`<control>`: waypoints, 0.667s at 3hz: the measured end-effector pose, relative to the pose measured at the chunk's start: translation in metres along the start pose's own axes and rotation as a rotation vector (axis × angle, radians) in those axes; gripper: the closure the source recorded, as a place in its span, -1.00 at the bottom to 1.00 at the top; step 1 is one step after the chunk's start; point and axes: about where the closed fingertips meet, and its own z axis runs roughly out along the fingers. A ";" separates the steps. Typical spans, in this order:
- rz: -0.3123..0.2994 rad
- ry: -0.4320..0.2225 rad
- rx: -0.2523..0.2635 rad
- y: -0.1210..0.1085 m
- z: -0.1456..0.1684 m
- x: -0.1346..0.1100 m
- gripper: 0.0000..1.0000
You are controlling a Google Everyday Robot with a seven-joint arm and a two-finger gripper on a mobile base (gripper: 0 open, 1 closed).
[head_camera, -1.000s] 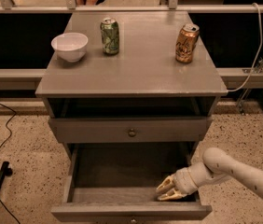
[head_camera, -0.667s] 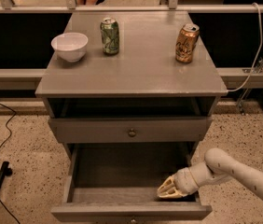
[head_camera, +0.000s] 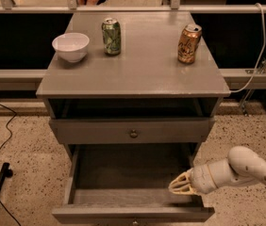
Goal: Open middle drawer
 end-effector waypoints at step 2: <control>0.084 0.450 0.064 0.015 -0.114 -0.014 1.00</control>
Offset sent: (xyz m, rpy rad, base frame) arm -0.0197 -0.1669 0.1154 -0.7491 0.0315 -0.3354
